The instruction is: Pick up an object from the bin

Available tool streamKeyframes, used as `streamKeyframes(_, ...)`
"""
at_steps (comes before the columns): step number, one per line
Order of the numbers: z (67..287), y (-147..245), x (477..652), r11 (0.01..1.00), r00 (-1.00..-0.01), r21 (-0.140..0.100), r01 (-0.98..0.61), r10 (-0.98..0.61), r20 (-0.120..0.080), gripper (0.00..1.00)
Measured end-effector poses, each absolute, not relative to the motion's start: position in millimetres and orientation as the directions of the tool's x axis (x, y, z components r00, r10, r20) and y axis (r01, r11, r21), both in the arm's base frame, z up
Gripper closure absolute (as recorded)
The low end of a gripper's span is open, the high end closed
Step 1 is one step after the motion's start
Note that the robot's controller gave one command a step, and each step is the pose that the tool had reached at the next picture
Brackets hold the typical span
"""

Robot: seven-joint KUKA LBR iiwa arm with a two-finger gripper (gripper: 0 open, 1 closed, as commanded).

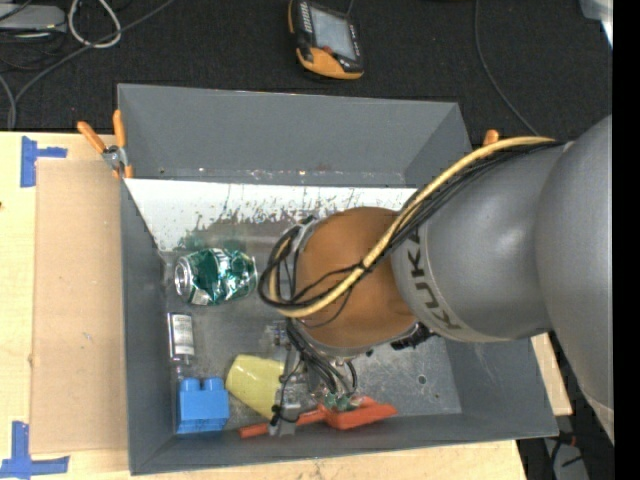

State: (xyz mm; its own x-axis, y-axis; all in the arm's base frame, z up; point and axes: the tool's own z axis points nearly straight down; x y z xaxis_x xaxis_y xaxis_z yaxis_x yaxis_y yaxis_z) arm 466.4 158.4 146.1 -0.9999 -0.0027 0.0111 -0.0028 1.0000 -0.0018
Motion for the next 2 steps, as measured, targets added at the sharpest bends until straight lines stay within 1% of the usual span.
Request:
streamKeyframes(1, 150, 157, 468.6, 1.0, -1.0, 0.0, 0.003, 0.003, 0.004, 0.0)
streamKeyframes(2, 72, 156, 476.4, 0.998, -0.998, 0.004, 0.061, 0.061, -0.009, 0.0)
